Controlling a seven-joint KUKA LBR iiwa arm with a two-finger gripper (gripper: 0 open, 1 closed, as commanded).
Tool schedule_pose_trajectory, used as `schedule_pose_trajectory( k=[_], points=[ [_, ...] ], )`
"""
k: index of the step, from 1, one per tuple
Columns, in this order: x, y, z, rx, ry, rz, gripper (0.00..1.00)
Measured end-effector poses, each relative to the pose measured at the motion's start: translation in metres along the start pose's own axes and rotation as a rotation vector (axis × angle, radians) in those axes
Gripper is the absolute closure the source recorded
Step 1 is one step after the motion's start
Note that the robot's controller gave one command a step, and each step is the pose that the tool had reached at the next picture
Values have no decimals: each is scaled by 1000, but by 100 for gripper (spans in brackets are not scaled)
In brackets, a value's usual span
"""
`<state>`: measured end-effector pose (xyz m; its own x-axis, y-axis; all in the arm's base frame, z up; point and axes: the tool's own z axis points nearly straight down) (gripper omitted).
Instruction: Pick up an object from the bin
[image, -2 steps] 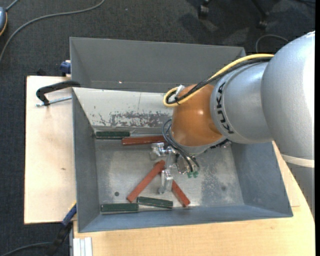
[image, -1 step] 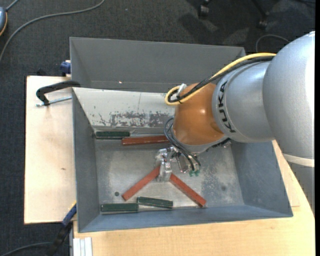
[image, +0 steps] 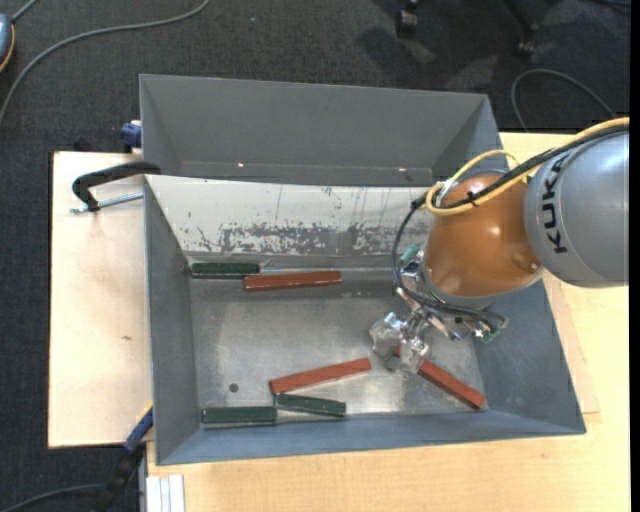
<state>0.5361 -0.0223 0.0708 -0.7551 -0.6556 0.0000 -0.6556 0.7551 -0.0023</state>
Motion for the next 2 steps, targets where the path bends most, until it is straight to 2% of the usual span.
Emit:
schedule_pose_trajectory(
  k=[1,2],
  points=[
    [-2,2,0,-2,-2,-2,0],
    [-32,61,0,-4,-2,-186,0]
  ],
)
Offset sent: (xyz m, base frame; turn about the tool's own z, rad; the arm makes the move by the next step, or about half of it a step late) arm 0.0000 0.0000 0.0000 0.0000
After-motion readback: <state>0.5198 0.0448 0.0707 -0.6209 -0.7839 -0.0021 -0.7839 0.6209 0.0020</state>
